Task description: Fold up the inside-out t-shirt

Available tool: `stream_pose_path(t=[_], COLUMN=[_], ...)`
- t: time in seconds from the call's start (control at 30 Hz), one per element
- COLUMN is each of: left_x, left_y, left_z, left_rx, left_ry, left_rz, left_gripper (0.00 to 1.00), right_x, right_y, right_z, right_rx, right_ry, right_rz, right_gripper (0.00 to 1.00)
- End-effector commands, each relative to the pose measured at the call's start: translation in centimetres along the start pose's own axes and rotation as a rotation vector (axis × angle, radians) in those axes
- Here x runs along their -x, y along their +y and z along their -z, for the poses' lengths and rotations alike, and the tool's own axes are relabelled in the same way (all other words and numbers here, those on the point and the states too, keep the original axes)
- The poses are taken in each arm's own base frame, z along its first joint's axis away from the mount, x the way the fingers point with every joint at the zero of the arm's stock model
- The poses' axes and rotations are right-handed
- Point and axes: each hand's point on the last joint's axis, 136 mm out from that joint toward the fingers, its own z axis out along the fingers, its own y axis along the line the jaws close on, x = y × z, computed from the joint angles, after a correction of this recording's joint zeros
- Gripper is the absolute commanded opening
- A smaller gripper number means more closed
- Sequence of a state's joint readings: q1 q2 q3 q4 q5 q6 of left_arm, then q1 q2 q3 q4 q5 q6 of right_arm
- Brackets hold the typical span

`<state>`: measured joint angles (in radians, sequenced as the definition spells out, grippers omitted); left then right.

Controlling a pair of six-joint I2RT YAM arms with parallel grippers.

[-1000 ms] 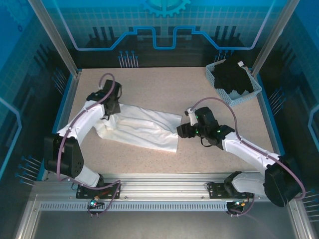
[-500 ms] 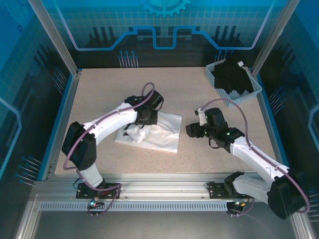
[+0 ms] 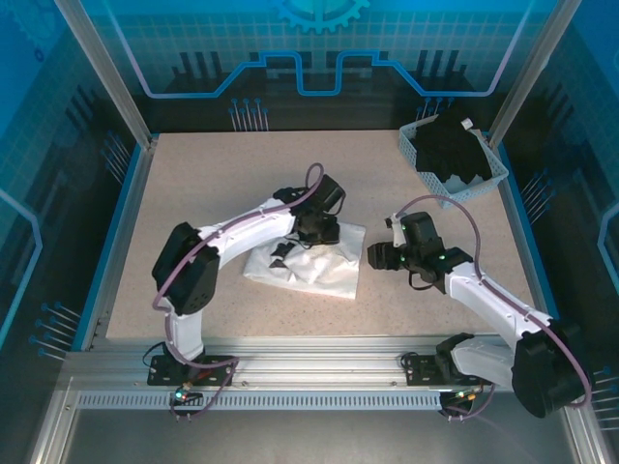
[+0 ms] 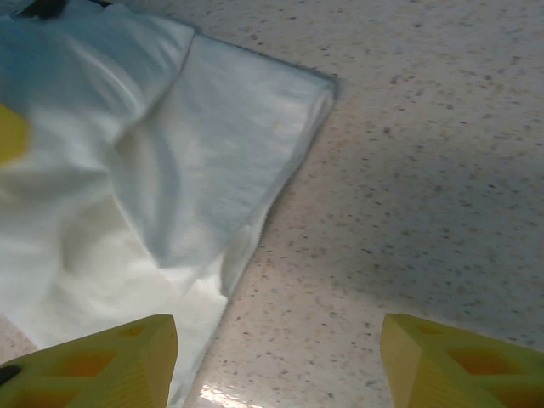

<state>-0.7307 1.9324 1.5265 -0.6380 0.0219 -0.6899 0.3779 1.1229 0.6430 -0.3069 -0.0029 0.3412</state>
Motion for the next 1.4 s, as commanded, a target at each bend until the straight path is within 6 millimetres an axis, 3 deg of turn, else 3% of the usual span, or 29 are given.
stream_pose_path(t=[0.0,0.07,0.17,0.3,0.43,0.57,0.67,0.83,0.97,1.13,1.23,1.37], left_x=[-0.5,-0.8,-0.4,0.5,-0.9,-2.0,-2.9,-4.5,-5.7,-8.0,-9.6,-10.6], left_y=[-8.7,-11.4,-11.3,-6.4,-0.6,4.7,6.2,4.1,0.9,-3.7,-6.1,-9.0], left_z=[-2.4,-2.9,-0.7,4.3,7.4,7.1,5.3,2.1,1.2,0.8,0.4,1.0], left_rx=[-0.305,-0.361,-0.379,-0.35,-0.339,-0.281,-0.246,-0.33,-0.402,-0.504,-0.547,-0.626], left_ry=[0.075,0.123,0.088,-0.053,-0.12,-0.155,-0.107,-0.028,-0.013,0.019,0.052,0.078], left_rz=[0.05,0.017,-0.025,-0.024,0.029,0.121,0.151,0.146,0.078,-0.047,-0.13,-0.215], left_gripper=[0.4,0.44,0.48,0.6,0.7,0.75,0.77,0.79,0.79,0.78,0.78,0.78], right_x=[-0.5,-0.7,-0.7,0.5,2.6,3.7,3.6,2.4,2.4,4.7,5.1,5.0], right_y=[-3.0,-4.7,-5.8,-4.5,-1.6,2.0,3.6,4.5,4.1,0.5,-2.1,-4.7], right_z=[0.9,1.6,2.6,2.7,1.7,-0.5,-3.3,-7.7,-9.3,-9.7,-9.9,-9.7], right_rx=[-0.096,-0.13,-0.131,-0.042,0.081,0.126,0.113,0.084,0.054,-0.029,-0.05,-0.036], right_ry=[-0.004,-0.029,-0.095,-0.164,-0.188,-0.144,-0.059,0.072,0.1,0.071,0.08,0.094], right_rz=[-0.082,-0.159,-0.241,-0.26,-0.201,-0.053,0.018,0.077,0.077,-0.06,-0.164,-0.272], right_gripper=[0.66,0.67,0.68,0.69,0.7,0.74,0.78,0.84,0.82,0.67,0.53,0.44])
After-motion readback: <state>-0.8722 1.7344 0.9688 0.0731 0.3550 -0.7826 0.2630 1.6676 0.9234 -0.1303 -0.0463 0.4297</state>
